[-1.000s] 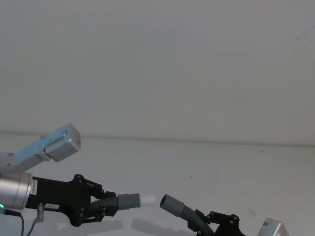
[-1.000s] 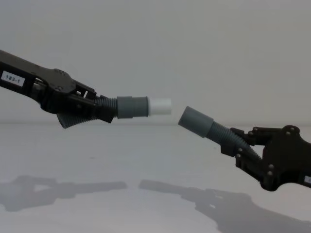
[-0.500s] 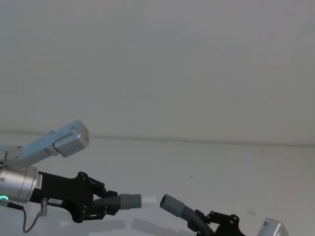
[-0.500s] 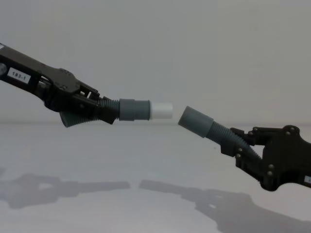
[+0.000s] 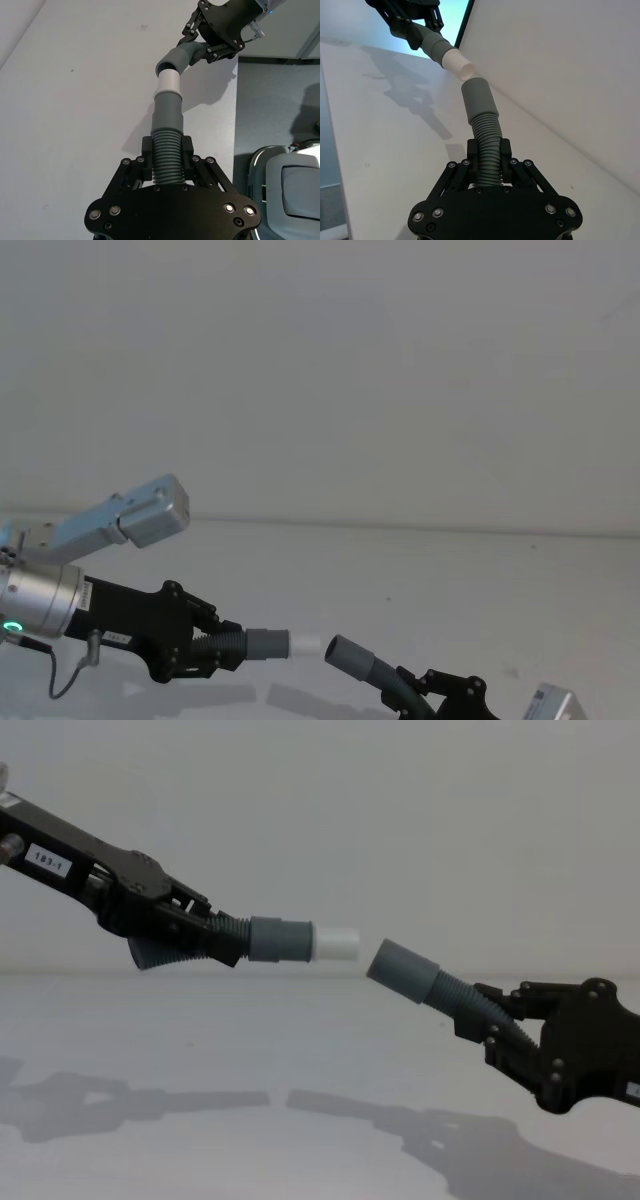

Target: Use both hands to pick up one end of the pipe from the table, align the ends, and insert them.

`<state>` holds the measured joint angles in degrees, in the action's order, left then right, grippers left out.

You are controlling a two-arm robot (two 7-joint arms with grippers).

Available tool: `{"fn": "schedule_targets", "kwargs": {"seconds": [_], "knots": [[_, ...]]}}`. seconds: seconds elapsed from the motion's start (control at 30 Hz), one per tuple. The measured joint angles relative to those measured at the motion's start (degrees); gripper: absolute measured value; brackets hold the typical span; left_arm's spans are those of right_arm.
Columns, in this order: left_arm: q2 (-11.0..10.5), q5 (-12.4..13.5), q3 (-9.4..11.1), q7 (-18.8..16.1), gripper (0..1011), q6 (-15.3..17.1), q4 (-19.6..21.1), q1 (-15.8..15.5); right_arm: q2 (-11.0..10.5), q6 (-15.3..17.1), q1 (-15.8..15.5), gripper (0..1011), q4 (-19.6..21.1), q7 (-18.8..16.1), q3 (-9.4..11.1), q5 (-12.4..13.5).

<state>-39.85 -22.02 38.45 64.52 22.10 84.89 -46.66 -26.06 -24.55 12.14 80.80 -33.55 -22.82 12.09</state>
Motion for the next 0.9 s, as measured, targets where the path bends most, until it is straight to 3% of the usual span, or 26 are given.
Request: {"fn": "schedule_targets", "kwargs": {"seconds": [0.9], "knots": [[0.2,0.8,3.1,1.9,295,0.3,-2.1,-3.8,0.0,0.0,0.0,227,0.0,0.0,0.0,0.0]]}}
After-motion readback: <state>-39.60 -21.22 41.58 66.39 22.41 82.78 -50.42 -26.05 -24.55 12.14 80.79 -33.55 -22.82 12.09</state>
